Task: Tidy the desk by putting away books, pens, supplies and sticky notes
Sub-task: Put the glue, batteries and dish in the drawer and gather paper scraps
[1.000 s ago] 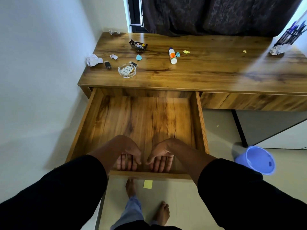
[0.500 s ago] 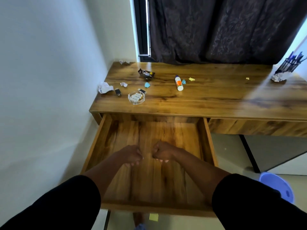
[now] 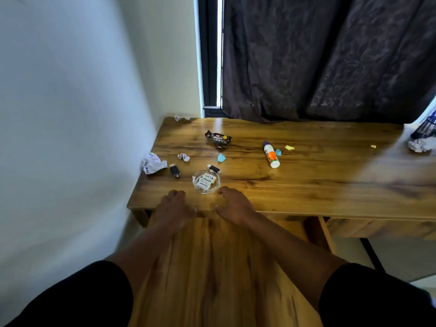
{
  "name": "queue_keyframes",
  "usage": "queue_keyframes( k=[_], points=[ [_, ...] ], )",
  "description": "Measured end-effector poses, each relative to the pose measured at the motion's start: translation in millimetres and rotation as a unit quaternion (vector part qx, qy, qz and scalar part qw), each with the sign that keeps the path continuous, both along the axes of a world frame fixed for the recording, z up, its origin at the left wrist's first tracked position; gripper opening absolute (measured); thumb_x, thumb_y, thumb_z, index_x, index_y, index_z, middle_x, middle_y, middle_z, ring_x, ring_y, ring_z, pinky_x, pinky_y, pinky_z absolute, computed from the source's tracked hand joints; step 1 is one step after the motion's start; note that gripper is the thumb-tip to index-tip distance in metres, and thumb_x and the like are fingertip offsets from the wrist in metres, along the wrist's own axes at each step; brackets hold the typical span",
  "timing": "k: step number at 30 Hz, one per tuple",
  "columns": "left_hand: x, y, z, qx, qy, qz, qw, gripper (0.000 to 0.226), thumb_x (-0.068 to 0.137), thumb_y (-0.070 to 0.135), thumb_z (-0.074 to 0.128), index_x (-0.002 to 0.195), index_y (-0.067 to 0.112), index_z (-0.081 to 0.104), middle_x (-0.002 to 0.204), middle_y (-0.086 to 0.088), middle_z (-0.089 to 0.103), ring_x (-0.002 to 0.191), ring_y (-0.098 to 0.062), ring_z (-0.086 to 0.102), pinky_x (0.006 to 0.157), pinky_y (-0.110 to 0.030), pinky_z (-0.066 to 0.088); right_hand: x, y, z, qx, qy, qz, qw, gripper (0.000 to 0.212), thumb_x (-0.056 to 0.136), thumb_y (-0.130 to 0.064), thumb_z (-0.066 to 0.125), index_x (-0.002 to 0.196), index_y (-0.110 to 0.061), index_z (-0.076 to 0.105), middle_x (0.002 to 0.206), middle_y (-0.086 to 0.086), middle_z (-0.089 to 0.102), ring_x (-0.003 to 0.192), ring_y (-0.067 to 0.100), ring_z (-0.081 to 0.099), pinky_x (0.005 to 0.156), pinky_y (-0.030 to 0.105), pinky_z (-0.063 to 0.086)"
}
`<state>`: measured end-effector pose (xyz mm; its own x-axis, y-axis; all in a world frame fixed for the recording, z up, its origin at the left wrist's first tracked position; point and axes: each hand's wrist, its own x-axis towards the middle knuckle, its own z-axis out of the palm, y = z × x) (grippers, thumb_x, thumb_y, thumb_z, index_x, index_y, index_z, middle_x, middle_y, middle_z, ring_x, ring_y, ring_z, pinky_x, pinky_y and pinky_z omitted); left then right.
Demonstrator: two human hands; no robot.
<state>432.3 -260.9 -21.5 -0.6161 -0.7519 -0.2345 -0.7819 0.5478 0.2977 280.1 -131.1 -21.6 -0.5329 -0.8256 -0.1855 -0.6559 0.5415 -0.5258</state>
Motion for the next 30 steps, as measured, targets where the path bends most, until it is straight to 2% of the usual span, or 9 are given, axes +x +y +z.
queue_keyframes(
  k=[3, 8, 12, 17, 21, 26, 30],
  points=[
    [-14, -28, -11, -0.022, -0.039, -0.01, 0.999, 0.087, 0.079, 0.066, 0.068, 0.146, 0.018, 0.041, 0.155, -0.007, 0.036, 0.137, -0.031, 0.041, 0.103, -0.047, 0.043, -14, -27, -13, -0.006, 0.014, -0.024, 1.0, 0.073, 0.089, -0.043, 0.068, 0.151, -0.018, 0.04, 0.152, 0.008, 0.044, 0.139, 0.028, 0.041, 0.112, 0.04, 0.041],
    [-34, -55, -20, -0.061, -0.079, -0.021, 0.995, 0.116, 0.056, 0.087, 0.069, 0.146, 0.019, 0.041, 0.15, -0.01, 0.044, 0.132, -0.031, 0.048, 0.098, -0.045, 0.049, -33, -63, -25, -0.017, 0.042, -0.054, 0.998, 0.091, 0.082, -0.055, 0.073, 0.152, -0.013, 0.034, 0.146, 0.011, 0.042, 0.135, 0.031, 0.041, 0.11, 0.042, 0.042],
    [-47, -71, -25, -0.074, -0.084, -0.053, 0.992, 0.101, 0.055, 0.083, 0.075, 0.133, 0.023, 0.052, 0.141, -0.01, 0.052, 0.126, -0.029, 0.053, 0.092, -0.039, 0.048, -40, -87, -31, 0.011, 0.051, -0.018, 0.998, 0.107, 0.075, -0.065, 0.075, 0.157, -0.019, 0.025, 0.147, 0.011, 0.039, 0.134, 0.032, 0.043, 0.108, 0.044, 0.044],
    [-52, -77, -32, -0.107, -0.09, -0.096, 0.986, 0.088, 0.06, 0.081, 0.075, 0.122, 0.019, 0.061, 0.134, -0.011, 0.056, 0.125, -0.028, 0.051, 0.091, -0.037, 0.047, -29, -106, -38, 0.037, 0.083, -0.045, 0.995, 0.121, 0.065, -0.075, 0.075, 0.159, -0.025, 0.016, 0.15, 0.013, 0.035, 0.136, 0.036, 0.04, 0.107, 0.051, 0.042],
    [-52, -79, -29, -0.099, -0.072, -0.132, 0.984, 0.087, 0.057, 0.086, 0.068, 0.111, 0.017, 0.065, 0.12, -0.01, 0.065, 0.116, -0.028, 0.057, 0.09, -0.038, 0.049, -23, -113, -42, 0.028, 0.13, -0.06, 0.989, 0.114, 0.067, -0.068, 0.076, 0.156, -0.023, 0.021, 0.148, 0.013, 0.04, 0.132, 0.035, 0.044, 0.099, 0.048, 0.043],
    [-47, -80, -22, -0.115, -0.11, -0.138, 0.977, 0.113, 0.043, 0.108, 0.04, 0.103, 0.017, 0.072, 0.112, -0.012, 0.07, 0.113, -0.033, 0.06, 0.088, -0.04, 0.046, -17, -93, -40, -0.031, 0.112, -0.072, 0.991, 0.103, 0.062, -0.056, 0.08, 0.148, -0.026, 0.032, 0.137, 0.009, 0.051, 0.123, 0.031, 0.052, 0.092, 0.041, 0.049],
    [-50, -71, -20, -0.107, -0.116, -0.125, 0.979, 0.119, 0.035, 0.108, 0.042, 0.099, 0.011, 0.069, 0.11, -0.018, 0.068, 0.111, -0.035, 0.06, 0.09, -0.04, 0.049, -5, -50, -43, -0.082, 0.105, -0.1, 0.986, 0.1, 0.065, -0.057, 0.08, 0.146, -0.022, 0.035, 0.137, 0.01, 0.051, 0.127, 0.03, 0.049, 0.096, 0.042, 0.05]
  ],
)
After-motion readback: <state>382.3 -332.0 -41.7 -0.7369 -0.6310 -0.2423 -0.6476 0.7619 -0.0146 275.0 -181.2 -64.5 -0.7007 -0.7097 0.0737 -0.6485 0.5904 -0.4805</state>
